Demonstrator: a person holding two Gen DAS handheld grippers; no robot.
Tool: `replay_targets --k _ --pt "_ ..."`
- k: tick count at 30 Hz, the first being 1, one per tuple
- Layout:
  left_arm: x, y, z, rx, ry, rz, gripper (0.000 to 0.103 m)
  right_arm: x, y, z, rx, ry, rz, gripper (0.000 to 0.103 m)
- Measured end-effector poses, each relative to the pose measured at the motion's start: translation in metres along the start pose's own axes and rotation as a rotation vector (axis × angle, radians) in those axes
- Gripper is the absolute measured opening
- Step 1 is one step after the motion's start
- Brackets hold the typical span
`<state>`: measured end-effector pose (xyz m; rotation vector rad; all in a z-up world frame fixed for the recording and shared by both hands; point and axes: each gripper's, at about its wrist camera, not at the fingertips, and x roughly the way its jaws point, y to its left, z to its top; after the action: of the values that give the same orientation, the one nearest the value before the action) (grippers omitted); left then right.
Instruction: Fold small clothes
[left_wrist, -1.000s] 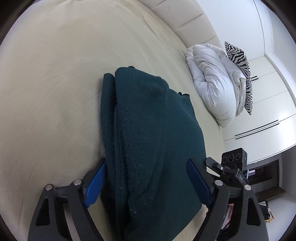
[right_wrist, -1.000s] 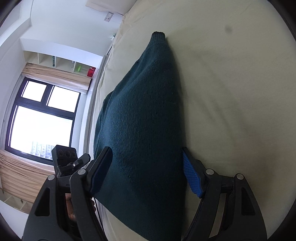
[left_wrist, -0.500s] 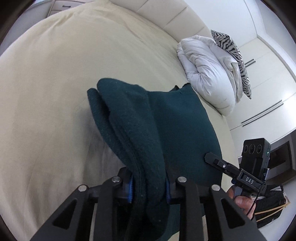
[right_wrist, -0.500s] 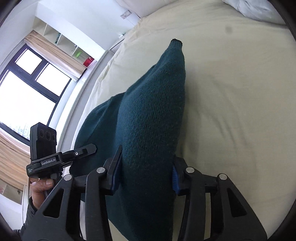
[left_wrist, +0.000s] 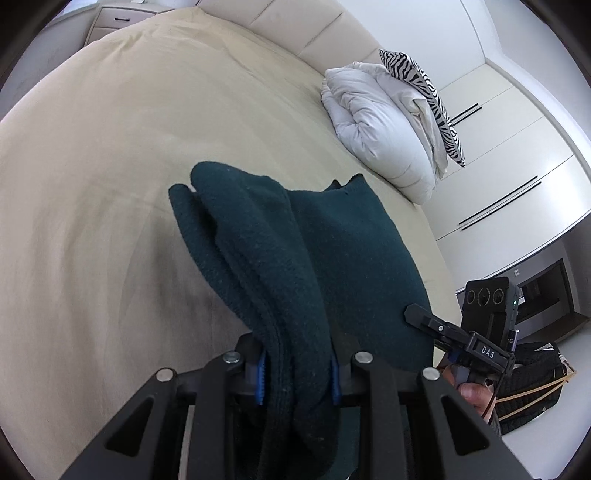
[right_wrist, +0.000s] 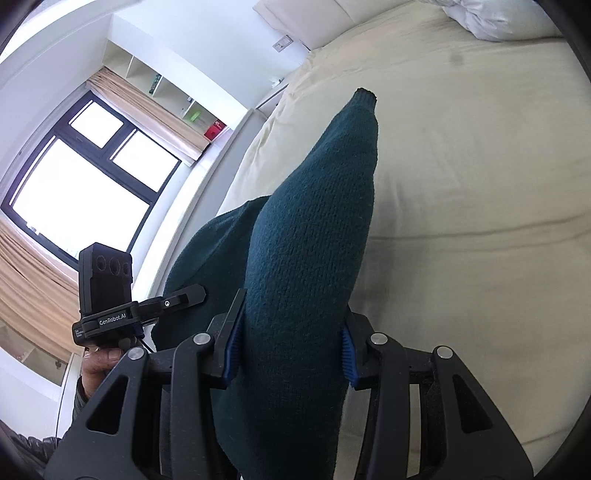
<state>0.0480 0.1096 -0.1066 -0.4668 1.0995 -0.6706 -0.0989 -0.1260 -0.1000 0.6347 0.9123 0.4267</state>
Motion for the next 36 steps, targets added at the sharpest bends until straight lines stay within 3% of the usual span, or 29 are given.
replay_targets --k 7,9,11,17,20,21,23,27,29,30,32,33,34,36 --pt "0.043 0.021 -0.025 -0.001 0.084 0.067 0.029 0.0 -0.032 -0.053 0.091 0.037 -0.021 0.04" --pt "0.047 0.031 -0.031 -0.021 0.085 0.059 0.032 0.008 -0.048 -0.067 0.133 0.064 -0.059 0.04" --pt "0.048 0.039 -0.034 -0.043 0.082 0.036 0.036 0.015 -0.059 -0.074 0.179 0.064 -0.033 0.043" --pt "0.044 0.04 -0.041 -0.044 0.062 0.037 0.037 0.013 -0.066 -0.083 0.194 0.06 -0.015 0.046" --pt "0.029 0.034 -0.046 -0.033 0.033 0.061 0.038 0.022 -0.053 -0.067 0.187 0.061 -0.046 0.05" --pt "0.021 0.03 -0.047 -0.025 0.009 0.069 0.04 0.024 -0.069 -0.052 0.185 0.061 -0.06 0.05" --pt "0.001 0.017 -0.048 0.014 -0.054 0.092 0.051 0.013 -0.058 -0.046 0.162 0.043 -0.121 0.05" --pt "-0.047 -0.025 -0.05 0.176 -0.233 0.214 0.071 -0.034 -0.003 -0.036 -0.048 -0.1 -0.32 0.05" --pt "-0.075 -0.056 -0.056 0.276 -0.365 0.299 0.096 -0.061 0.033 -0.035 -0.155 -0.201 -0.408 0.05" --pt "-0.086 -0.067 -0.058 0.304 -0.42 0.327 0.102 -0.071 0.047 -0.035 -0.191 -0.243 -0.433 0.051" --pt "-0.112 -0.093 -0.067 0.376 -0.56 0.361 0.103 -0.095 0.081 -0.038 -0.27 -0.35 -0.478 0.074" --pt "-0.123 -0.105 -0.072 0.413 -0.615 0.376 0.103 -0.107 0.097 -0.041 -0.298 -0.416 -0.501 0.092" --pt "-0.132 -0.118 -0.078 0.445 -0.663 0.405 0.103 -0.119 0.109 -0.042 -0.322 -0.493 -0.518 0.103" --pt "-0.144 -0.138 -0.086 0.483 -0.736 0.495 0.103 -0.138 0.133 -0.054 -0.37 -0.653 -0.547 0.103"
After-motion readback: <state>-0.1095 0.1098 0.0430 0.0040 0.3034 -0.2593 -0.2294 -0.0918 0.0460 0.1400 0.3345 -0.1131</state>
